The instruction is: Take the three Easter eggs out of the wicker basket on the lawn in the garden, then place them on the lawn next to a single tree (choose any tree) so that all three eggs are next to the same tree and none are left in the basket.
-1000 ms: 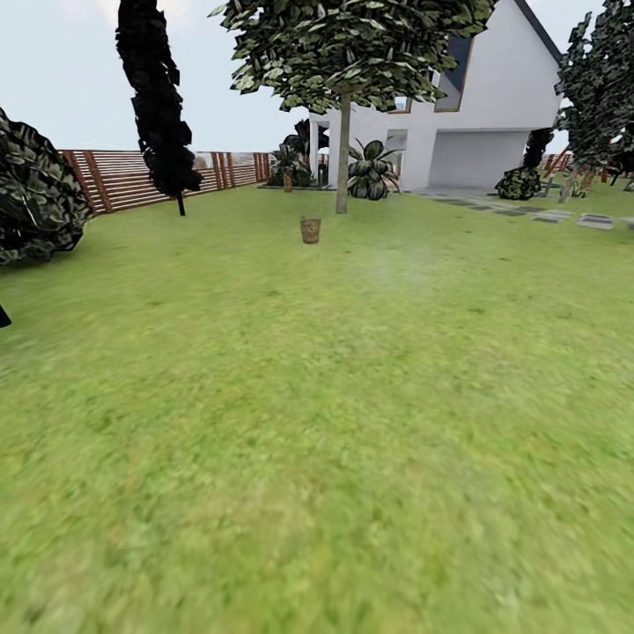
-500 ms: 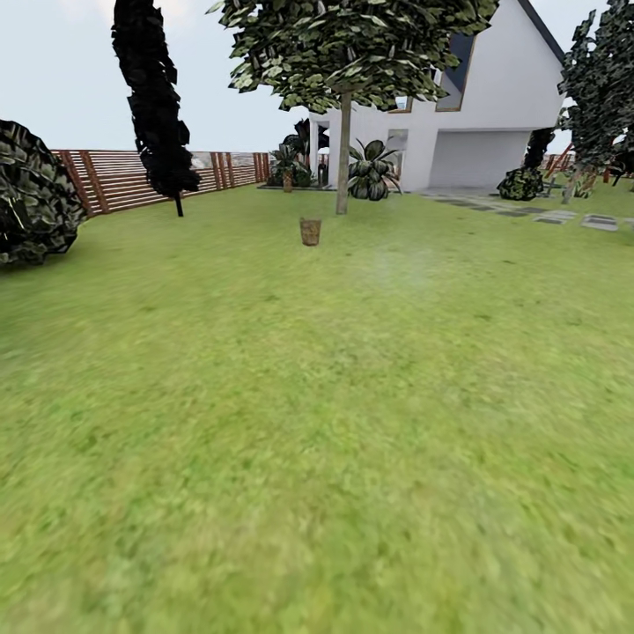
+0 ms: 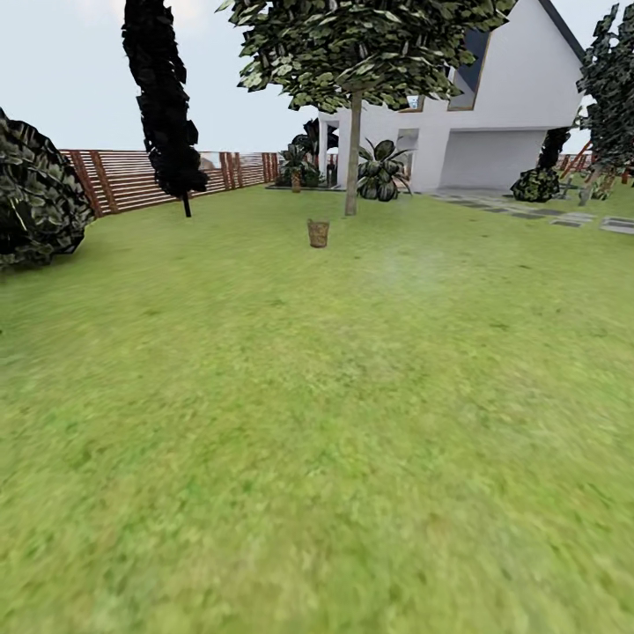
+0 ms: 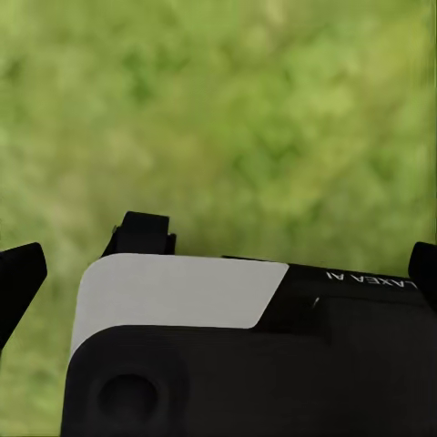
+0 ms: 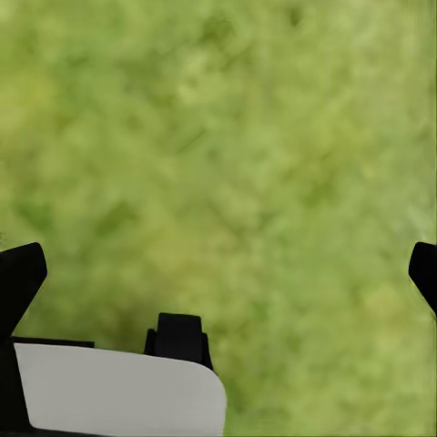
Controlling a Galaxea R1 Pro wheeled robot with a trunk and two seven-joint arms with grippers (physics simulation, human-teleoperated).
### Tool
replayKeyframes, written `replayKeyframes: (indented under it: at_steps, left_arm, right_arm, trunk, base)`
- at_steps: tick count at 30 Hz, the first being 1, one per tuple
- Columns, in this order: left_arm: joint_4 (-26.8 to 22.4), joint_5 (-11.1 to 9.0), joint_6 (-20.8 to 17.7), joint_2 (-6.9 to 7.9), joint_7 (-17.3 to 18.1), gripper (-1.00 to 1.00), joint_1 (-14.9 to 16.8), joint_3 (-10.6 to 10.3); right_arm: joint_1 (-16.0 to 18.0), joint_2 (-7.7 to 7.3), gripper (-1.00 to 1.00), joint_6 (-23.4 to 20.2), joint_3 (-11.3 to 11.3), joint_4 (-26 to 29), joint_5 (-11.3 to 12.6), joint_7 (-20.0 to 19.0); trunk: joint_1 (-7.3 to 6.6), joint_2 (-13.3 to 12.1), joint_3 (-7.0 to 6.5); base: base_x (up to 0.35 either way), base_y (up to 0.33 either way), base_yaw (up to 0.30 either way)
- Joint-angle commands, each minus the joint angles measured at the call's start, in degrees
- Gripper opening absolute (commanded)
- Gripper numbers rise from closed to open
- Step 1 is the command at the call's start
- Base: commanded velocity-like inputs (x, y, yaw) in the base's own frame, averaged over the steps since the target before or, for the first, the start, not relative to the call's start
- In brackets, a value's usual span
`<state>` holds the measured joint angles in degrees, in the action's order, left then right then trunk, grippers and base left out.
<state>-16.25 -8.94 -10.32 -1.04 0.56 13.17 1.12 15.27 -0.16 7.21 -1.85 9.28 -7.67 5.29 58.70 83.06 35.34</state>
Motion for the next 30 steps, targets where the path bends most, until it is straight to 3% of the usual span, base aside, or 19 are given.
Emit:
replayKeyframes:
  at_steps: [1,30]
  left_arm:
    - [-0.09,-0.47,-0.36,-0.01,0.06,1.0,0.01,0.11]
    - [-0.09,-0.47,-0.32,-0.01,0.06,1.0,0.01,0.11]
  right_arm:
    - [0.02,-0.04,1.0,0.08,-0.17,-0.04,-0.48,0.33]
    - [0.02,-0.02,1.0,0.08,-0.26,-0.14,-0.85,0.33]
  trunk:
    - [0.03,0.02,0.05]
    - [0.03,0.02,0.05]
  base:
    - [0.337,0.0,0.206]
    - [0.337,0.0,0.013]
